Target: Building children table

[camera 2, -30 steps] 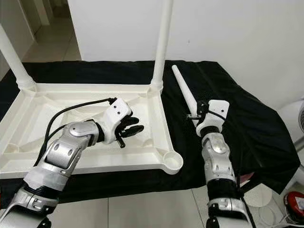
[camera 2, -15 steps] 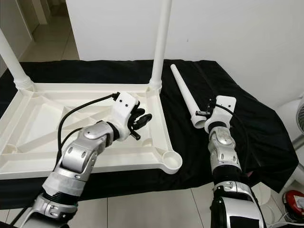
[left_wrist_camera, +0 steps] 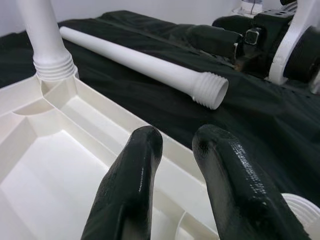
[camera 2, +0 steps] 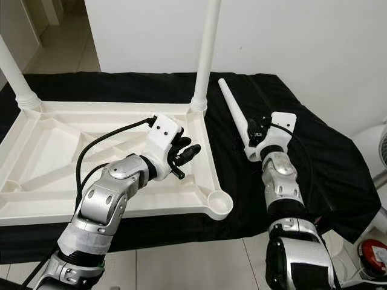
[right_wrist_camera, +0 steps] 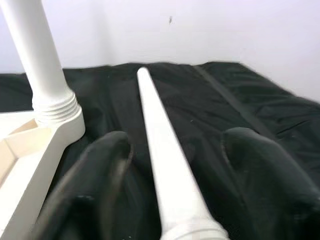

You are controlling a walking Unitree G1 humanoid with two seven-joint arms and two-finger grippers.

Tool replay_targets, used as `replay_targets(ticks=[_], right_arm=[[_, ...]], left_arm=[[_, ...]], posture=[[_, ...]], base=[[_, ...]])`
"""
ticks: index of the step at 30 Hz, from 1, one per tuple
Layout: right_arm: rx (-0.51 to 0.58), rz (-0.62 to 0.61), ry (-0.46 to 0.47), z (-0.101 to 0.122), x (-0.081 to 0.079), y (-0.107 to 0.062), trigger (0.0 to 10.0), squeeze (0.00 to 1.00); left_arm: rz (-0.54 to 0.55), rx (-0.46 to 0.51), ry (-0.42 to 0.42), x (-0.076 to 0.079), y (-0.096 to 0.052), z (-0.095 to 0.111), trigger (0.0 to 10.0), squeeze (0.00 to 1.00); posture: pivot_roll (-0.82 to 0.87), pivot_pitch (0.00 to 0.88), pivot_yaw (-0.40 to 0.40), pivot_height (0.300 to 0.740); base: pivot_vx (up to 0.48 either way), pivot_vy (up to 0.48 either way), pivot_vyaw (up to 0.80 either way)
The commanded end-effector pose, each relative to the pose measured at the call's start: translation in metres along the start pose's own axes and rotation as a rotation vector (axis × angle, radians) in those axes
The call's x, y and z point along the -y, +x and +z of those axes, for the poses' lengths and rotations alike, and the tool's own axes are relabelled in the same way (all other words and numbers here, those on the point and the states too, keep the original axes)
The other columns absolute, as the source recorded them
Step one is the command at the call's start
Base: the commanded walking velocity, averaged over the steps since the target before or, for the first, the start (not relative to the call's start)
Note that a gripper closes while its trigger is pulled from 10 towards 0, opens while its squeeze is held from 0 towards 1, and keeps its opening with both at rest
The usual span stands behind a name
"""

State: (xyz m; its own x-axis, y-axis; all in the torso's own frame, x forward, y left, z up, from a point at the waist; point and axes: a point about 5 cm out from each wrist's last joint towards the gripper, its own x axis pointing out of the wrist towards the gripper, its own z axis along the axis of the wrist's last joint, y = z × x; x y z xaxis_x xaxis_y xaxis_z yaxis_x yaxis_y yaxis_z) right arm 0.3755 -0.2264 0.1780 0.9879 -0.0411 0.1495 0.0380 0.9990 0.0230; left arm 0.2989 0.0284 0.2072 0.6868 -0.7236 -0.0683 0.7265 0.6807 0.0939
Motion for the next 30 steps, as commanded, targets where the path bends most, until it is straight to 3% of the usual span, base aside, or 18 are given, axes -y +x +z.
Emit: replay_targets(ticks=[1, 14, 15, 30], right_arm=[[-0.014, 0.004, 0.005, -0.004, 0.0, -0.001, 10.0, 1.0], [-0.042, 0.053, -0.004, -0.008, -0.009, 0.005, 10.0, 1.0], [-0.055, 0.057, -0.003, -0.009, -0.011, 0.005, 10.0, 0.0], [-0.098, 0.085, -0.009, -0.018, -0.018, 0.005, 10.0, 0.0]], left_arm=[[0.056, 0.0, 0.0, 0.0, 0.0, 0.005, 10.0, 0.0], [0.067, -0.022, -0.021, 0.005, -0.007, 0.009, 10.0, 0.0], [0.07, -0.022, -0.025, 0.005, -0.008, 0.009, 10.0, 0.0], [0.1, -0.037, -0.023, 0.002, -0.01, 0.01, 10.0, 0.0]], posture=[[0.03, 0.154, -0.041, 0.74], [0.05, 0.238, -0.021, 0.74], [0.05, 0.241, -0.022, 0.74], [0.06, 0.232, -0.027, 0.74]], base=[[0.0, 0.0, 0.0], [0.0, 0.0, 0.0], [0.0, 0.0, 0.0], [0.0, 0.0, 0.0]])
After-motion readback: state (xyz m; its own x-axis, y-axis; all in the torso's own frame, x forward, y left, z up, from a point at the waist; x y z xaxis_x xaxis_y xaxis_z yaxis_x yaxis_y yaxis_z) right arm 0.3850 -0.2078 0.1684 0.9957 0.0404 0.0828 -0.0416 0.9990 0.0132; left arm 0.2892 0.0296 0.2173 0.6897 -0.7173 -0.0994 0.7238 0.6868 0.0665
